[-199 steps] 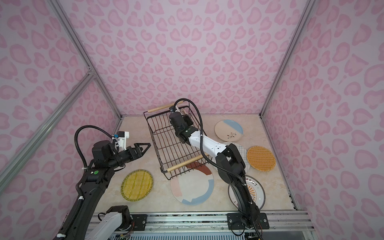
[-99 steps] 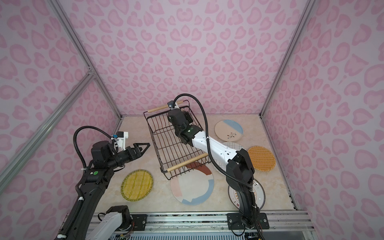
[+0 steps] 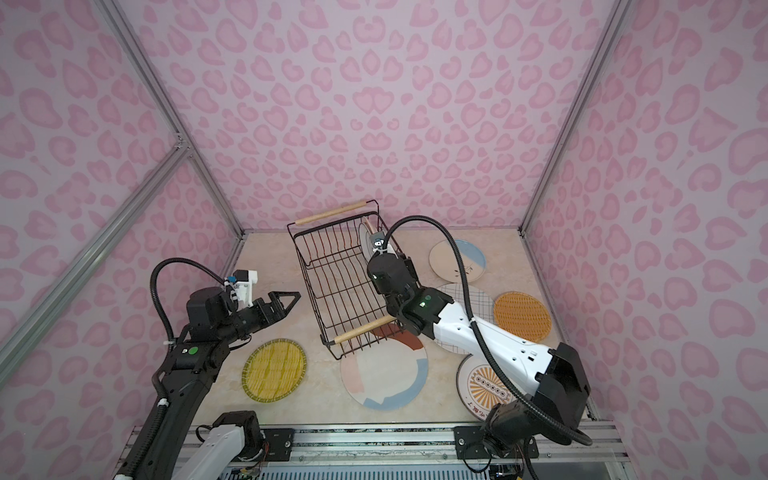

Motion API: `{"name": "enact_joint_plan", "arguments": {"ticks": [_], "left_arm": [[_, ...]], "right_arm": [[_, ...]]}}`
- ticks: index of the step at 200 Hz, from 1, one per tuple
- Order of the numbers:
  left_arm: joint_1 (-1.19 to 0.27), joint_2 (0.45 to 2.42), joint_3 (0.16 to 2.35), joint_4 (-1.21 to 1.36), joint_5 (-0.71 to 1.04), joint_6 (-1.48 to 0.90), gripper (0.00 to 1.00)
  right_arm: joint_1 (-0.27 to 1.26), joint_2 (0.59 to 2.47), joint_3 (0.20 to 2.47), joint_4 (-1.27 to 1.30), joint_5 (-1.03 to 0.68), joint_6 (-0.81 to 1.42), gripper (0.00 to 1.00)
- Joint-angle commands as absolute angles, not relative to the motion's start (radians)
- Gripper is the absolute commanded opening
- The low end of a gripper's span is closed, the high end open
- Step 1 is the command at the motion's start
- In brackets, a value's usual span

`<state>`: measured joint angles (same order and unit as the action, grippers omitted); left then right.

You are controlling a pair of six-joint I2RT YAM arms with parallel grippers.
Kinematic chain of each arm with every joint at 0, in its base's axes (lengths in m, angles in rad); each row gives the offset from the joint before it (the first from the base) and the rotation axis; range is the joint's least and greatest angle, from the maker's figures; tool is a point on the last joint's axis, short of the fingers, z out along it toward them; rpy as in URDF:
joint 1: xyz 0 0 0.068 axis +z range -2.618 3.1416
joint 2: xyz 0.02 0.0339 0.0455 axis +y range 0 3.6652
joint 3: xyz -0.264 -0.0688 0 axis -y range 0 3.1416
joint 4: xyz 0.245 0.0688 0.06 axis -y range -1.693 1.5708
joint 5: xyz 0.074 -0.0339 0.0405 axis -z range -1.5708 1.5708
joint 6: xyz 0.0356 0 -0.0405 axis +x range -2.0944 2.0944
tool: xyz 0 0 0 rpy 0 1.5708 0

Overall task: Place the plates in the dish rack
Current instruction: 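Open the right gripper and pull it back from the rack toward the robot, then move the left gripper to the yellow woven bamboo tray and grasp its rim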

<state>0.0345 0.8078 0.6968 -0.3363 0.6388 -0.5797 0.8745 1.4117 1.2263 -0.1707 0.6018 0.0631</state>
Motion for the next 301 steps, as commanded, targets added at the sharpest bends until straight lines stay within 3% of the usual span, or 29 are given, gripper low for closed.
{"name": "enact_joint_plan", "arguments": {"ticks": [1,41,76,100,141,211,301], "left_arm": [[0.037,0.769,0.681,-0.493,0.542,-0.615,0.98],[0.037,0.725,0.597,-0.632,0.411,-0.748,0.98],[0.032,0.748,0.485,-0.596,0.351,-0.803,0.98],[-0.002,0.804,0.446,-0.539,0.324,-0.826,0.98],[-0.049,0.927,0.417,-0.409,0.327,-0.867,0.98],[-0.051,0.983,0.369,-0.187,0.290,-0.978,0.98],[-0.047,1.326,0.492,0.096,0.210,-1.086,0.97]], "right_arm": [[0.875,1.328,1.134,-0.169,0.585,0.149,0.42],[0.888,1.199,1.008,-0.188,0.548,0.197,0.45],[0.908,1.072,0.919,-0.197,0.492,0.208,0.72],[0.920,0.980,0.881,-0.230,0.491,0.227,0.80],[0.926,0.888,0.852,-0.282,0.480,0.260,0.83],[0.936,0.853,0.855,-0.314,0.464,0.283,0.97],[0.960,0.878,0.877,-0.325,0.450,0.301,0.98]]}}
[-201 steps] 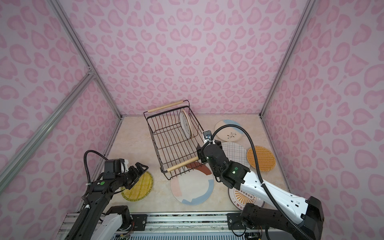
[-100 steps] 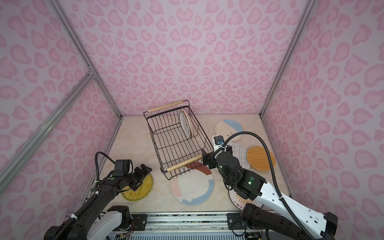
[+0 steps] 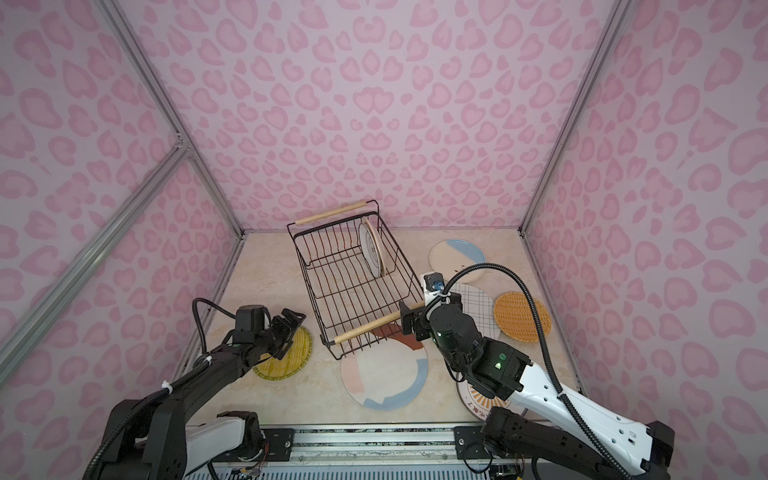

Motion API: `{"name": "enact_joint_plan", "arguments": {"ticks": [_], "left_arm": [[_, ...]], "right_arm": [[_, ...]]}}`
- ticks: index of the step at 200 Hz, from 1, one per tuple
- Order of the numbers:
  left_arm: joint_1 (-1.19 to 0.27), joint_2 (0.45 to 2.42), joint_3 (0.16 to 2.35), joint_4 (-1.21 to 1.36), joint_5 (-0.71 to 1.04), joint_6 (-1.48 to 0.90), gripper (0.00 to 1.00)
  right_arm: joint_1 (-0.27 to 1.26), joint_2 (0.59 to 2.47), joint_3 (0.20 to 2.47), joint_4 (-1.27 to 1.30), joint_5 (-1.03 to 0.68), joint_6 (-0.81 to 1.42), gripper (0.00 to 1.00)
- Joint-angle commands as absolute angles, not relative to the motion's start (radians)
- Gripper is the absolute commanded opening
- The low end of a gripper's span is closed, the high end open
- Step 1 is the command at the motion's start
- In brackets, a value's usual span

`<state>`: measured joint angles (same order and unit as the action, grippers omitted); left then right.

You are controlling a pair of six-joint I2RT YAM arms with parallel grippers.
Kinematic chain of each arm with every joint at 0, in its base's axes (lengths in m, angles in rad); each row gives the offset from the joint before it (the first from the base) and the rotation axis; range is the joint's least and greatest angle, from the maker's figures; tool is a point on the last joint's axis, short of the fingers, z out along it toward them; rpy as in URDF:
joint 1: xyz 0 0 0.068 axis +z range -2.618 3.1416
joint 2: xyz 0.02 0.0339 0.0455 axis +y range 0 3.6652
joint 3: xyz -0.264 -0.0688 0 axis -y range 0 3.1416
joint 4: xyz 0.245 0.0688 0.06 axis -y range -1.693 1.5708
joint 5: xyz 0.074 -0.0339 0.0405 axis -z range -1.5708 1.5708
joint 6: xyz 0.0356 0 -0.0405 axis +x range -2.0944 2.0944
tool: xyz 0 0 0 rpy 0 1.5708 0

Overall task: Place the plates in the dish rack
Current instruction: 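Move the left gripper to the yellow woven bamboo tray and grasp its rim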

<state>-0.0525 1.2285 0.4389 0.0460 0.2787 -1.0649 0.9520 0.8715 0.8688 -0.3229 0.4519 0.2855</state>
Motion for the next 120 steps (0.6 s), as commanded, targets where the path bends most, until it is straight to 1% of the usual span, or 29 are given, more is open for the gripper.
{"name": "enact_joint_plan", "arguments": {"ticks": [1,29,51,71,97,120], "left_arm": [[-0.046,1.333,0.497,0.098,0.211,-1.086,0.97],[-0.026,1.493,0.607,0.144,0.234,-1.077,0.97],[-0.005,1.491,0.647,0.138,0.235,-1.057,0.97],[0.006,1.366,0.652,0.052,0.231,-1.016,0.97],[0.011,1.094,0.602,-0.112,0.201,-0.970,0.97],[0.046,0.900,0.537,-0.275,0.241,-0.956,0.97]], "right_arm": [[0.959,0.879,0.877,-0.326,0.451,0.301,0.98],[0.969,0.882,0.888,-0.340,0.453,0.305,0.98],[0.974,0.878,0.895,-0.360,0.456,0.307,0.98],[0.975,0.876,0.898,-0.371,0.450,0.306,0.98],[0.976,0.889,0.896,-0.357,0.422,0.307,0.98],[0.976,0.908,0.894,-0.319,0.361,0.317,0.98]]}}
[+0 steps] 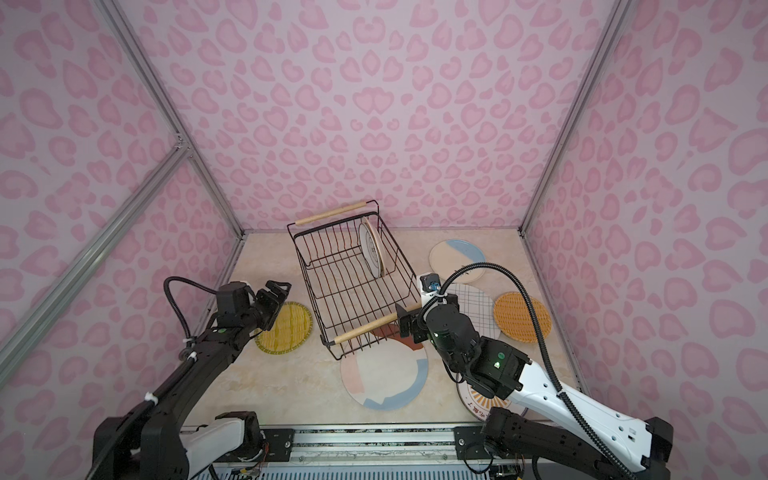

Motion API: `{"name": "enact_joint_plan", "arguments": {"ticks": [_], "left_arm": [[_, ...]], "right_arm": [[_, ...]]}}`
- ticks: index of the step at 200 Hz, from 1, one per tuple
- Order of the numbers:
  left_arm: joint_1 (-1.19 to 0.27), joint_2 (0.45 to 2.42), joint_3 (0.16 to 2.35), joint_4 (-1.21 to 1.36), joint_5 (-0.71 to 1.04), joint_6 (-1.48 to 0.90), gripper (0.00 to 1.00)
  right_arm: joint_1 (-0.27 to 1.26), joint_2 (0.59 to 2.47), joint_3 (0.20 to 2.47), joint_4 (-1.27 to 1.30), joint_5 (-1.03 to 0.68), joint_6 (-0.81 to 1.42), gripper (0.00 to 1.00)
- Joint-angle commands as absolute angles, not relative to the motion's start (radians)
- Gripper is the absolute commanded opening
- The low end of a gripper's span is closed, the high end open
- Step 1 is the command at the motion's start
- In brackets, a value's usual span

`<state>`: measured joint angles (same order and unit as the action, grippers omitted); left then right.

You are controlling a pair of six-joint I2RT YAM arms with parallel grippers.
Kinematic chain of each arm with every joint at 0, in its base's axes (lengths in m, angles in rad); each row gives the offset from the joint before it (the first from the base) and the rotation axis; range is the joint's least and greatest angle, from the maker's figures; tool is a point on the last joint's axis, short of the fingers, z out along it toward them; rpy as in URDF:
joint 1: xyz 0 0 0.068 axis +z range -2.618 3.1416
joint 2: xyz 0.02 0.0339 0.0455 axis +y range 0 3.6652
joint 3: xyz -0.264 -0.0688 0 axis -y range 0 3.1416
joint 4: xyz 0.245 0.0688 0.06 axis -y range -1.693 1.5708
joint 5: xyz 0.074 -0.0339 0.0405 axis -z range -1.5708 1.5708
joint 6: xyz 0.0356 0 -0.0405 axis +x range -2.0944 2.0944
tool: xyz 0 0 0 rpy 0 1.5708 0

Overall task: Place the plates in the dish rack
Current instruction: 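Move the left gripper to the yellow woven bamboo tray and grasp its rim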

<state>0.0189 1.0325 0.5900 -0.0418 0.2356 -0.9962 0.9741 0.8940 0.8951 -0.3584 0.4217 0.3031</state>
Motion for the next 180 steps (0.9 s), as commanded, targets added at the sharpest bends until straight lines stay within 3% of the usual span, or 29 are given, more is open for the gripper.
{"name": "enact_joint_plan", "arguments": {"ticks": [1,29,84,180], "left_arm": [[0.048,0.894,0.533,-0.280,0.244,-0.957,0.97],[0.126,0.747,0.398,-0.343,0.361,-0.979,0.98],[0.166,0.535,0.272,-0.411,0.396,-1.053,0.98],[0.166,0.673,0.122,-0.136,0.402,-1.171,0.84]], "right_arm": [[0.976,0.908,0.894,-0.317,0.358,0.318,0.98],[0.965,0.928,0.883,-0.275,0.292,0.327,0.98],[0.882,0.958,0.871,-0.210,0.007,0.390,0.98],[0.878,0.969,0.852,-0.146,-0.125,0.480,0.98]]}}
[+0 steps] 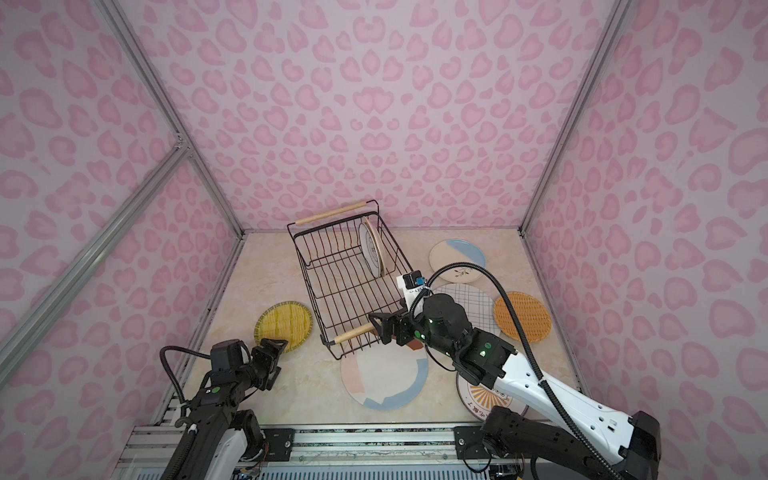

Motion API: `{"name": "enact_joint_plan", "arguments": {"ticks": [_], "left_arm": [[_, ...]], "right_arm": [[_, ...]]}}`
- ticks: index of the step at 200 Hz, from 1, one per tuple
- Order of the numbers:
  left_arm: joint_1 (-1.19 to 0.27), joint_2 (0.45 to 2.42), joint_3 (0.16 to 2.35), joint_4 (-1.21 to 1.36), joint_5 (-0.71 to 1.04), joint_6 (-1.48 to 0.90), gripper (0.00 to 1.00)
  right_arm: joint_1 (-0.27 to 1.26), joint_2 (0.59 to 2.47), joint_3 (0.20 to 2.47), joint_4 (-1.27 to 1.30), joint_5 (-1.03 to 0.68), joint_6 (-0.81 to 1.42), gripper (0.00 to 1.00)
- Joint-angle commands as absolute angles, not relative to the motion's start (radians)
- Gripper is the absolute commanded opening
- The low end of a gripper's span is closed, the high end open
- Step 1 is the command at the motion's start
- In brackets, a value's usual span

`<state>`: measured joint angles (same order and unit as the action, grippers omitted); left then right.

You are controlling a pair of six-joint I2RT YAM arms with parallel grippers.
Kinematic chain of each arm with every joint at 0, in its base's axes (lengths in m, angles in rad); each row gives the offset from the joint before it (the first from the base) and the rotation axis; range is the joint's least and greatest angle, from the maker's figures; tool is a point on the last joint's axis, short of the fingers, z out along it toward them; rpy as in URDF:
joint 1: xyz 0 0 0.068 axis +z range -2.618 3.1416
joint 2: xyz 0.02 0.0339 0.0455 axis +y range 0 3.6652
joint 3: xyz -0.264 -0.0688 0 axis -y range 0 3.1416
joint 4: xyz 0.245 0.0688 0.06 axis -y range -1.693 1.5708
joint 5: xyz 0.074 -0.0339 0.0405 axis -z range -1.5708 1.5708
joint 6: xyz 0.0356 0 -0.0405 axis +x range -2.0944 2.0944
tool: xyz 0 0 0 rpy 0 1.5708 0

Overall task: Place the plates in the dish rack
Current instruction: 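Move the left gripper to the yellow woven bamboo tray and grasp its rim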

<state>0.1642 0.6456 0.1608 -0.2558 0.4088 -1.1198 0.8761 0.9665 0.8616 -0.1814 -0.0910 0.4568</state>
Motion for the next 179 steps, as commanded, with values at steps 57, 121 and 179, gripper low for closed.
{"name": "enact_joint_plan", "arguments": {"ticks": [57,121,179], "left_arm": [[0.166,0.713,0.014,0.029,0.340,-1.314,0.71],[0.163,0.945,0.014,0.209,0.303,-1.343,0.62],[0.146,1.137,0.053,0.365,0.277,-1.392,0.51]], "right_arm": [[0.878,0.977,0.848,-0.137,-0.127,0.493,0.98],[0.882,0.989,0.844,-0.116,-0.129,0.503,0.98],[0.885,0.985,0.843,-0.123,-0.116,0.505,0.98]]}}
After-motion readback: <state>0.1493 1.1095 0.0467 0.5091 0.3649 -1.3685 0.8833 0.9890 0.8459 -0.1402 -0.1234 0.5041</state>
